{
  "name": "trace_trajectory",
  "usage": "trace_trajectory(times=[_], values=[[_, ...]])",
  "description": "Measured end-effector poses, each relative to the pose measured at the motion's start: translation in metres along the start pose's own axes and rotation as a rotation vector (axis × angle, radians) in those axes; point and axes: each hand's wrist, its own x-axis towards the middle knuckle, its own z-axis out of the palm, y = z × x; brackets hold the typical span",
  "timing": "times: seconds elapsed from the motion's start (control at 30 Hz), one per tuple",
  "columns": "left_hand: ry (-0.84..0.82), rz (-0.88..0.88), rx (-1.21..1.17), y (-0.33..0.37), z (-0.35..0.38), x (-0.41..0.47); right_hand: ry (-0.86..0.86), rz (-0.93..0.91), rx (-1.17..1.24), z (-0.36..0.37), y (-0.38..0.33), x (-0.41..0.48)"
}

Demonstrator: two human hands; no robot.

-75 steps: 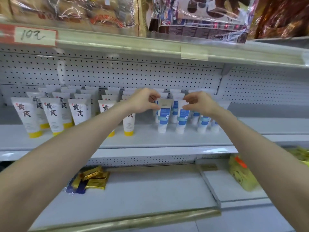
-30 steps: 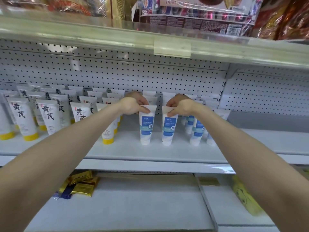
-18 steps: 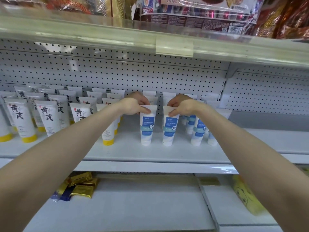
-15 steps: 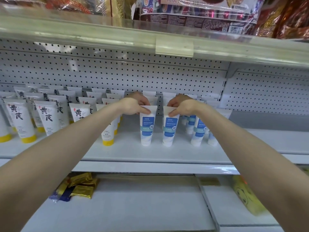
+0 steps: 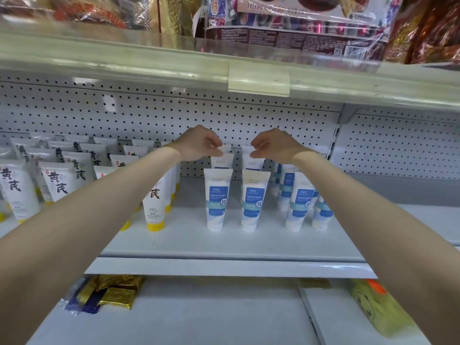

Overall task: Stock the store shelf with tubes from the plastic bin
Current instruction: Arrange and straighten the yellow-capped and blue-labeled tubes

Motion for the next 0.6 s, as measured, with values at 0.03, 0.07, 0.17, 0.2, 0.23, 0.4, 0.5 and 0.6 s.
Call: trace_trajectory(times=[0.03, 0.07, 0.17, 0.2, 0.23, 0.4, 0.5, 0.6], values=[[-0.015, -0.002, 0.008, -0.002, 0.001, 0.004, -0.013, -0.001, -0.003, 0.001, 0.003, 0.005], [-0.03, -0.007, 0.008, -0.004, 0.003, 0.008, -0.024, -0.003, -0.007, 0.003, 0.006, 0.009], [-0.073, -0.025, 0.01, -0.009, 0.008, 0.02, -0.054, -0.008, -0.008, 0.008, 0.012, 0.019], [-0.088, -0.031, 0.012, -0.011, 0.009, 0.024, -0.067, -0.005, -0.011, 0.009, 0.014, 0.022], [-0.104, -0.038, 0.01, -0.013, 0.01, 0.027, -0.078, -0.002, -0.019, 0.01, 0.016, 0.026], [-0.179, -0.059, 0.054, -0.021, 0.013, 0.041, -0.123, 0.004, -0.094, 0.013, 0.018, 0.035], [-0.206, -0.051, 0.062, -0.025, 0.015, 0.045, -0.133, -0.009, -0.1, 0.015, 0.019, 0.038], [-0.177, -0.042, 0.049, -0.024, 0.017, 0.044, -0.133, -0.02, -0.1, 0.018, 0.02, 0.041]])
